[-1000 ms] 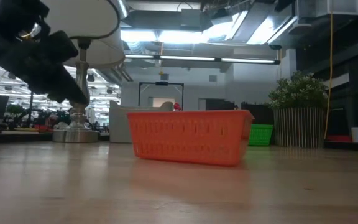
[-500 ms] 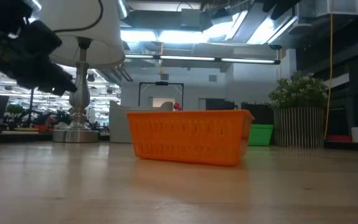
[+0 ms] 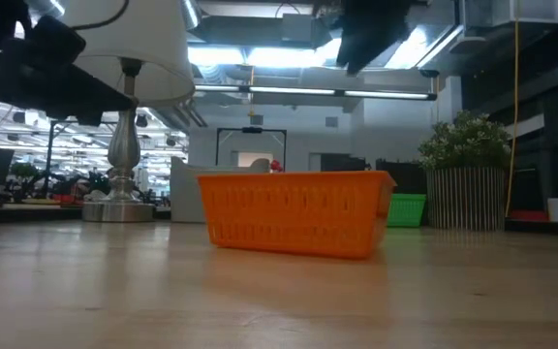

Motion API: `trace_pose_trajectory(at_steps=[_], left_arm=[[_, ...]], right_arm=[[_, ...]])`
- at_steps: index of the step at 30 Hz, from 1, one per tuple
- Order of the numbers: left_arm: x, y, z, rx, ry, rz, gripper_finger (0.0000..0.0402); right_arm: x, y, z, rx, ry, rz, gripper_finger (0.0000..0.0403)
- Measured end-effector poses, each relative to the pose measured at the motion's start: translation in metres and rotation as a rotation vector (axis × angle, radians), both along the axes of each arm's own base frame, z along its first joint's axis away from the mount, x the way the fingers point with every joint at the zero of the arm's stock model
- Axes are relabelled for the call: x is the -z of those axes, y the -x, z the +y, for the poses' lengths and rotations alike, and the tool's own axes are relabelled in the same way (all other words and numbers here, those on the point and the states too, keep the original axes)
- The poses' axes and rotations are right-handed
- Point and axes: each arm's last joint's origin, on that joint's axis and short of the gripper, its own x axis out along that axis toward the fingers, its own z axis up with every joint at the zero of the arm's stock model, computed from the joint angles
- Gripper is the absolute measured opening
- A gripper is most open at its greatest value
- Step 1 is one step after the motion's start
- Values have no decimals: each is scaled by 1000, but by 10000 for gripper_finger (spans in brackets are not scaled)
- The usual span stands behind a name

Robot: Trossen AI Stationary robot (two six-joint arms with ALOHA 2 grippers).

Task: Stack baskets by color
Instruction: Stack the bottom green bin on top of the top green bin

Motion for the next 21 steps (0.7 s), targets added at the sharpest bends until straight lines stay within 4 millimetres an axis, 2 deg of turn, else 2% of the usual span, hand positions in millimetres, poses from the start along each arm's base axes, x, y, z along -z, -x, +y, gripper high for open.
trace_pose_trajectory(at_steps=[4,10,15,21], left_arm=[[1,1,8,-30,6,12,0],[3,2,18,-100,28,30,0],[3,4,23,-153,78,17,0],[3,4,24,-172,61,20,0]], right_arm=[[18,-13,-15,-2,23,76,185],[34,-26,-39,-32,68,146,185],[46,-36,-75,-110,56,187,185],[59,-45,-124,-221,3,147,185]])
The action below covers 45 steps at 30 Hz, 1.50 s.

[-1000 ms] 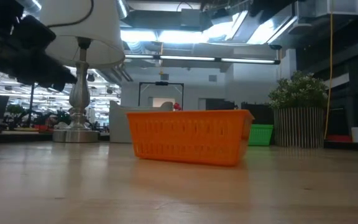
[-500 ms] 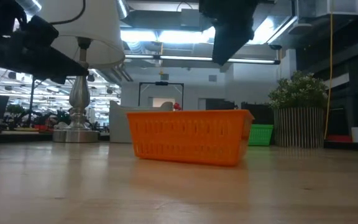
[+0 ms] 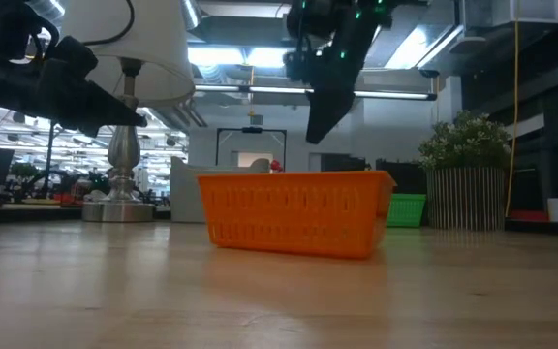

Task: Stack baskets by color
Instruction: Stack the bottom green bin on top of the top green bin

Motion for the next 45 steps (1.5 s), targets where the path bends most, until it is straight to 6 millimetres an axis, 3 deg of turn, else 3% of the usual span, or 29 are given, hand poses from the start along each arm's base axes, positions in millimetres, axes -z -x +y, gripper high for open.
trace_pose_trajectory(at_steps=[10,18,26,41,45], left_arm=[[0,0,0,-5,0,-1,0],[0,0,0,-7,0,-1,0],[0,0,0,-7,0,-1,0],[0,0,0,-7,0,-1,0],[0,0,0,-7,0,-1,0]], right_arm=[[45,-5,-53,78,-41,77,185],[52,-3,-80,143,-13,54,185],[54,-2,-86,152,-56,7,185],[97,10,-83,135,-62,3,183],[99,12,-82,80,-49,39,136]])
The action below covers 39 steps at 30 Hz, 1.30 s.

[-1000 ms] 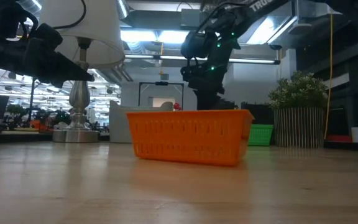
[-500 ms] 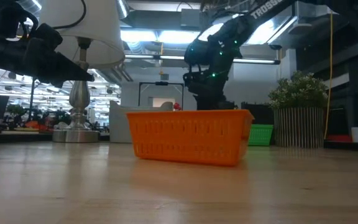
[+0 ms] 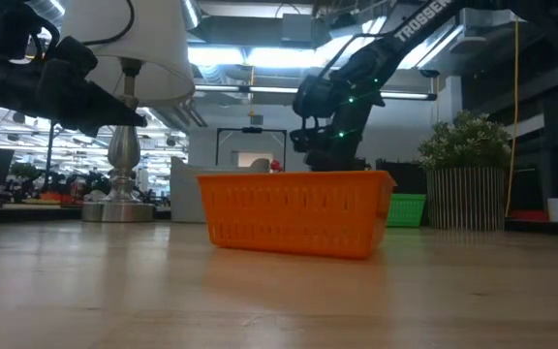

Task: Stack baskets by color
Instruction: Stack the bottom green bin on top of the top green bin

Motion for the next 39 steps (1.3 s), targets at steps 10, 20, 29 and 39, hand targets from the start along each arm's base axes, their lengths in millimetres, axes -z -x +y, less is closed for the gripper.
trace_pose_trajectory(at_steps=[10,20,29,39], left_arm=[[0,0,0,0,0,0,0],[0,0,0,0,0,0,0],[0,0,0,0,0,0,0],[0,0,0,0,0,0,0]], right_arm=[[-3,3,2,-89,14,35,7],[-59,17,25,-74,62,58,4],[-156,55,19,-138,414,257,3],[-189,113,-57,-198,346,276,2]])
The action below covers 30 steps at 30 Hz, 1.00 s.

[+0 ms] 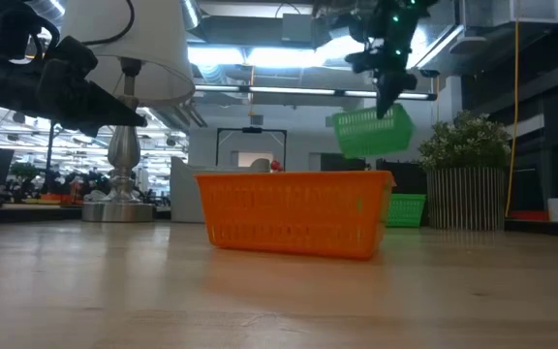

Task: Stack baskets by color
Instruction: Stack the bottom green bin on top of the top green bin

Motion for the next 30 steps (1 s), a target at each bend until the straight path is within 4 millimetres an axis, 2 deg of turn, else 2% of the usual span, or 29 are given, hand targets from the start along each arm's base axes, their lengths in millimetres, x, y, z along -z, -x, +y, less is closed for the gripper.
trace_pose_trajectory(at_steps=[4,7,12,18,30], left_arm=[[0,0,0,0,0,0,0],[0,0,0,0,0,0,0],[0,0,0,0,0,0,0],[0,0,0,0,0,0,0],[0,0,0,0,0,0,0]], right_arm=[[9,21,-26,-15,-112,-49,2],[21,26,-41,9,-166,-47,2],[49,17,-57,-68,-216,36,2],[81,6,-73,-69,-260,78,2],[92,2,-77,-66,-319,51,17]])
